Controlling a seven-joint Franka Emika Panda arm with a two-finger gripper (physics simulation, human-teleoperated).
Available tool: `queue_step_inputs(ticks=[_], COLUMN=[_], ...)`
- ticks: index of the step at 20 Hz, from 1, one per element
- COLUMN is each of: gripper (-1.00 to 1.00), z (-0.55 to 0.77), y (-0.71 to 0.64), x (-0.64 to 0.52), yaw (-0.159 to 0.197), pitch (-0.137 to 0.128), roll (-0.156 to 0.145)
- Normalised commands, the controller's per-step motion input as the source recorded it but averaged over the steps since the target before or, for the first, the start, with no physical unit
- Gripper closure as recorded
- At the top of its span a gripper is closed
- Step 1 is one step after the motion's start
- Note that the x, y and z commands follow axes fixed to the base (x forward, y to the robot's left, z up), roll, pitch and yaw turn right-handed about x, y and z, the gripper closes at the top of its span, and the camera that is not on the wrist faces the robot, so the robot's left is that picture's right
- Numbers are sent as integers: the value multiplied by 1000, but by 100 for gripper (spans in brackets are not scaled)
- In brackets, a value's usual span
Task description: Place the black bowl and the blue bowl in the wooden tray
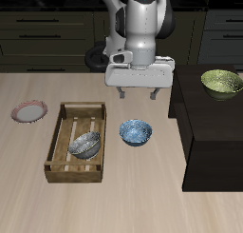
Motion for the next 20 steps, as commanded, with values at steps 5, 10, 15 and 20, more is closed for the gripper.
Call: queue_step_inputs(ticks=[5,10,15,20], gripper=[-100,-100,-100,-100], z=[-74,-187,-99,-103], y=[22,57,142,-13], x=[54,108,-15,32], yaw=[4,-13,-3,13], pitch=[-6,30,20,9], roll=[11,-4,33,-14])
